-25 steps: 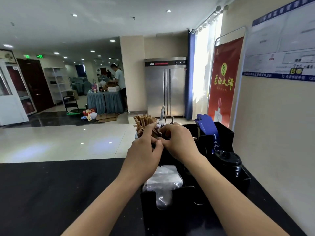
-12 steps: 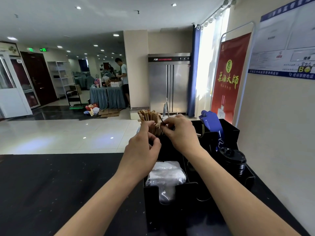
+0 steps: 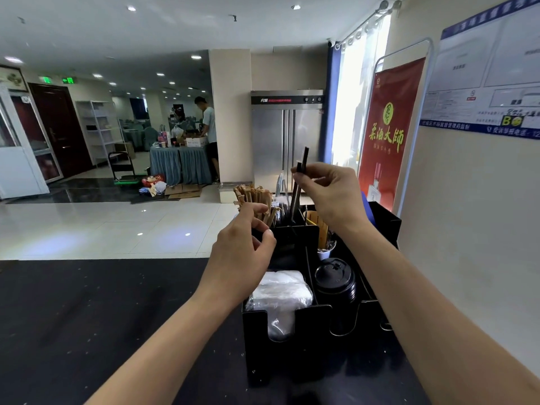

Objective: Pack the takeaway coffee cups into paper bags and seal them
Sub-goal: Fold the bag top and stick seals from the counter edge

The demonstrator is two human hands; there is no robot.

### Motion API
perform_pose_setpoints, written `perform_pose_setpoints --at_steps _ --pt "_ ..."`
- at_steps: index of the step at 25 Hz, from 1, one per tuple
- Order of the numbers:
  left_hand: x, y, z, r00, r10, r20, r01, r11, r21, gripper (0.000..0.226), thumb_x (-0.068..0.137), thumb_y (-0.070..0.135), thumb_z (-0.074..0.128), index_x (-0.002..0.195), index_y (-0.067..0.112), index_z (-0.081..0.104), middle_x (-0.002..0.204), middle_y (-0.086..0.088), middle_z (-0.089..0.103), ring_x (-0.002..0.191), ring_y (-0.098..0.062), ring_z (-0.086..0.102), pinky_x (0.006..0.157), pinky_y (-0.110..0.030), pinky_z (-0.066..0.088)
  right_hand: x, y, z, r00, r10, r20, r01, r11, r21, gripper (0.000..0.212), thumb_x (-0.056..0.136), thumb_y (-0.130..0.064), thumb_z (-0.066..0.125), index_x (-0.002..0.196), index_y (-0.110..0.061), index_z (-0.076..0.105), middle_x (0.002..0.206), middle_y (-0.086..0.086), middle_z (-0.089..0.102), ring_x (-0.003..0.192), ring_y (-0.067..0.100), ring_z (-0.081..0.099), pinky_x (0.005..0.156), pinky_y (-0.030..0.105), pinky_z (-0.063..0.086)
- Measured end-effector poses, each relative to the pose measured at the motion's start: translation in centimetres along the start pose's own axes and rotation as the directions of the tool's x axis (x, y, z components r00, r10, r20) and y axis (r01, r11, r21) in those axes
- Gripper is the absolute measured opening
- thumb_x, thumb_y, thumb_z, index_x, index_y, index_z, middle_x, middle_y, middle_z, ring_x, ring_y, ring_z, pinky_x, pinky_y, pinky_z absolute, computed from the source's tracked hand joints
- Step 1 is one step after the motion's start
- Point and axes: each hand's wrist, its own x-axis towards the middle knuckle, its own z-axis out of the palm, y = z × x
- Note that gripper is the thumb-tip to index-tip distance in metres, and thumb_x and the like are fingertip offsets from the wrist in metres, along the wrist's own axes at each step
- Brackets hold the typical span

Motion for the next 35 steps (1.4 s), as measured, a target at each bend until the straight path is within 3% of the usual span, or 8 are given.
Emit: perform_pose_setpoints --at_steps 3,9,13,19,22,24,29,35 --pt "-0.4 0.4 -0.5 1.000 0.009 -0.011 -0.009 1.000 -0.001 0.032 0.099 0.023 0.059 0.129 0.030 0.051 0.094 0.018 0.060 0.076 -0.003 0.062 0.069 -0.023 0.053 0.1 -0.9 -0.4 0.997 -0.075 -0.026 0.076 0.997 0.031 0.012 0.091 -0.018 0.076 0.102 -0.021 0.080 0.086 -0.005 0.077 0.080 0.012 0.071 0.079 0.029 0.060" --pt "-0.8 0.6 -1.1 0.999 0.021 -0.031 -0.022 1.000 -0.023 0.026 0.099 0.023 0.058 0.123 0.031 0.054 0.093 0.017 0.062 0.075 0.000 0.061 0.069 -0.025 0.052 -0.3 -2.9 -1.6 0.988 -0.142 -0.053 0.147 0.985 0.092 0.012 0.090 -0.016 0.077 0.101 -0.022 0.077 0.092 -0.002 0.078 0.090 0.021 0.074 0.089 0.041 0.060" --pt "-1.2 0.9 -1.3 0.998 0.053 -0.044 -0.053 0.998 -0.016 0.024 0.100 0.024 0.056 0.124 0.030 0.057 0.096 0.016 0.064 0.083 -0.003 0.062 0.075 -0.032 0.056 -0.8 -4.3 -2.8 0.987 -0.151 -0.061 0.157 0.981 0.113 0.014 0.092 -0.014 0.074 0.105 -0.020 0.076 0.094 -0.004 0.077 0.091 0.016 0.073 0.089 0.032 0.059" --pt "-2.9 1.5 -1.1 0.994 0.090 -0.061 -0.090 0.996 -0.006 0.036 0.105 0.028 0.049 0.140 0.029 0.058 0.116 0.009 0.067 0.106 -0.014 0.062 0.092 -0.035 0.054 -3.4 -6.0 -3.7 0.995 0.002 0.100 -0.022 0.979 0.201 0.013 0.091 -0.011 0.075 0.101 -0.018 0.077 0.083 -0.003 0.077 0.073 0.006 0.070 0.068 0.016 0.053" --pt "-4.5 1.8 -1.0 0.999 0.049 -0.010 -0.049 0.995 -0.091 0.028 0.105 0.029 0.051 0.129 0.030 0.065 0.097 0.012 0.073 0.081 -0.003 0.065 0.068 -0.019 0.051 -5.4 -6.2 -3.8 0.980 0.074 0.184 -0.119 0.962 0.247 0.012 0.090 -0.011 0.074 0.100 -0.016 0.078 0.092 0.008 0.079 0.076 0.010 0.070 0.069 0.022 0.056" --pt "-5.8 2.0 -1.0 0.999 0.007 0.034 0.001 0.978 -0.211 0.019 0.104 0.024 0.054 0.111 0.029 0.071 0.087 0.015 0.076 0.077 0.003 0.067 0.065 -0.011 0.048 -6.7 -6.2 -3.8 0.970 0.106 0.220 -0.165 0.949 0.269 0.013 0.089 -0.010 0.074 0.102 -0.012 0.077 0.094 0.012 0.078 0.076 0.010 0.070 0.069 0.021 0.056" --pt "-9.2 2.0 -1.7 0.988 -0.073 0.139 0.122 0.916 -0.383 0.019 0.103 0.022 0.056 0.106 0.026 0.074 0.086 0.009 0.078 0.086 -0.008 0.073 0.078 -0.031 0.061 -9.5 -6.1 -3.6 0.947 0.168 0.272 -0.240 0.936 0.258 0.021 0.085 -0.015 0.078 0.105 -0.008 0.078 0.084 0.004 0.078 0.069 0.005 0.068 0.065 0.019 0.055" --pt "-12.1 2.5 -3.5 0.979 -0.083 0.189 0.160 0.882 -0.444 0.016 0.101 0.022 0.057 0.107 0.021 0.072 0.087 0.003 0.078 0.089 -0.019 0.075 0.076 -0.031 0.062 -12.9 -7.4 -3.4 0.917 0.173 0.360 -0.276 0.927 0.256 0.021 0.086 -0.013 0.077 0.105 -0.005 0.078 0.086 0.002 0.078 0.071 0.005 0.069 0.065 0.019 0.055"
